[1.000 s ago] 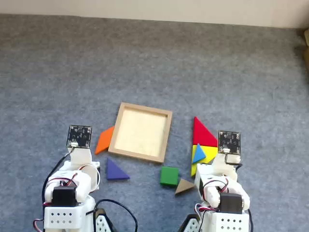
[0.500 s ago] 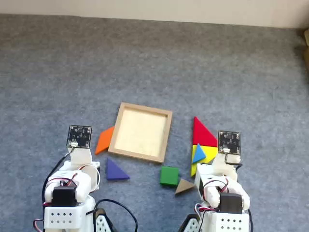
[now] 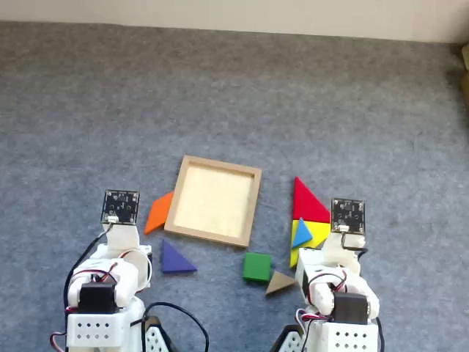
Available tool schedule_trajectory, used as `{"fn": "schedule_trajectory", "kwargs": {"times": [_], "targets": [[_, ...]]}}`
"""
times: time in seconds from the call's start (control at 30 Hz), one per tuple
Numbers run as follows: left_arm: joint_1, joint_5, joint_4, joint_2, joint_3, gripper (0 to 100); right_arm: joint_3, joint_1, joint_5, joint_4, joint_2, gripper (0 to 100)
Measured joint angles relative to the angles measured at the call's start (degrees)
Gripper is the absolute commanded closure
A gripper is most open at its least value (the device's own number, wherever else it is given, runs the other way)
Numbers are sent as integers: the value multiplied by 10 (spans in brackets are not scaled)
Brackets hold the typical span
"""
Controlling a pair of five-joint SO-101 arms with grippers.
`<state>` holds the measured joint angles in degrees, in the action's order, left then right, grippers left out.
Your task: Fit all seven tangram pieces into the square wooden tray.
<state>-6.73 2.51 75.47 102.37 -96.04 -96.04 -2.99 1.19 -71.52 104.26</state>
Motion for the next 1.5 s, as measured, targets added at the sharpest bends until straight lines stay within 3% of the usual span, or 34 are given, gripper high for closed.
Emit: {"fn": "schedule_trajectory", "kwargs": {"times": [0.37,0.7,1.07,1.17,1.3,1.5], "targets": [[0,0,0,0,0,993,11,41,0,73,0,993],[0,0,0,0,0,993,284,59,-1,8,-1,993],[0,0,0,0,0,993,444,61,-1,5,-281,988],[0,0,0,0,0,993,460,61,40,5,-362,983],[0,0,0,0,0,993,460,25,134,5,-435,872],[0,0,0,0,0,993,460,-45,155,5,-530,655]]}}
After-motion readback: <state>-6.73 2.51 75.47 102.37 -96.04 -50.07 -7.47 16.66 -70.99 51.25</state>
